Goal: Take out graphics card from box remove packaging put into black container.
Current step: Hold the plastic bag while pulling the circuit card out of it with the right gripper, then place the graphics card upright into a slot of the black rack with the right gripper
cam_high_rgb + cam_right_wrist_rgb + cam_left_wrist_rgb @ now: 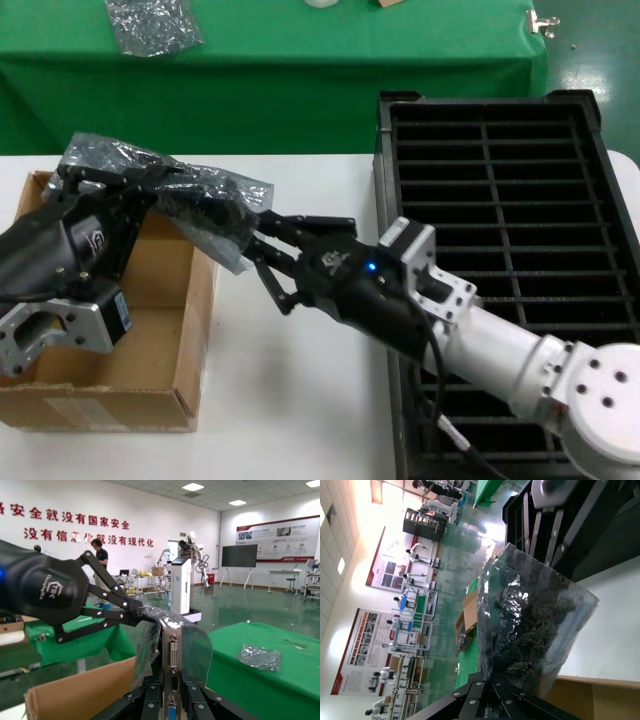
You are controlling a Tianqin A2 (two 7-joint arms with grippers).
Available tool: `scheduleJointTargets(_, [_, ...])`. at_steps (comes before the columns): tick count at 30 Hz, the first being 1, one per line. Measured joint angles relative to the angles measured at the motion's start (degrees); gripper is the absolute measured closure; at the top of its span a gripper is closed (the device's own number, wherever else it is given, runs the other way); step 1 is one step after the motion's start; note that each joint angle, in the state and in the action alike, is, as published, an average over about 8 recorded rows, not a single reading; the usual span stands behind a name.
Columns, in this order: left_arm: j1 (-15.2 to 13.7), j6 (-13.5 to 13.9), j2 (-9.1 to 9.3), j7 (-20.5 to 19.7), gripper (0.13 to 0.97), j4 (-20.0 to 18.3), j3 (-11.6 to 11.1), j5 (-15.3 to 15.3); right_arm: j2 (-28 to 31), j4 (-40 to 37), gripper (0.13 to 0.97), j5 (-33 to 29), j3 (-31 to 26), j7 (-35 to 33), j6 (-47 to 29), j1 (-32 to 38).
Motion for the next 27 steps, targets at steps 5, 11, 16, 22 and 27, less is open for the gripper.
scheduleJointTargets(5, [0.0, 0.0, 0.0, 0.0, 0.958, 0.0, 0.0, 0.0, 4.61, 5.98, 0.906, -1.53, 0.79, 2.1, 0.0, -2.64])
scheduleJointTargets(11, [0.0, 0.0, 0.0, 0.0, 0.958, 0.0, 0.0, 0.0, 12.88, 14.7, 0.906, -5.54, 3.51, 7.09, -1.41, -5.76])
scheduleJointTargets(16, [0.0, 0.0, 0.0, 0.0, 0.958, 0.0, 0.0, 0.0, 20.51, 22.46, 0.906, -10.98, 7.63, 12.71, -3.48, -7.73])
scheduleJointTargets(22, [0.0, 0.0, 0.0, 0.0, 0.958, 0.0, 0.0, 0.0, 29.83, 29.83, 0.906, -14.52, 12.85, 16.8, -8.01, -8.72])
scheduleJointTargets(27, [0.0, 0.0, 0.0, 0.0, 0.958, 0.0, 0.0, 0.0, 37.23, 33.7, 0.906, -16.88, 15.78, 19.55, -13.46, -8.28])
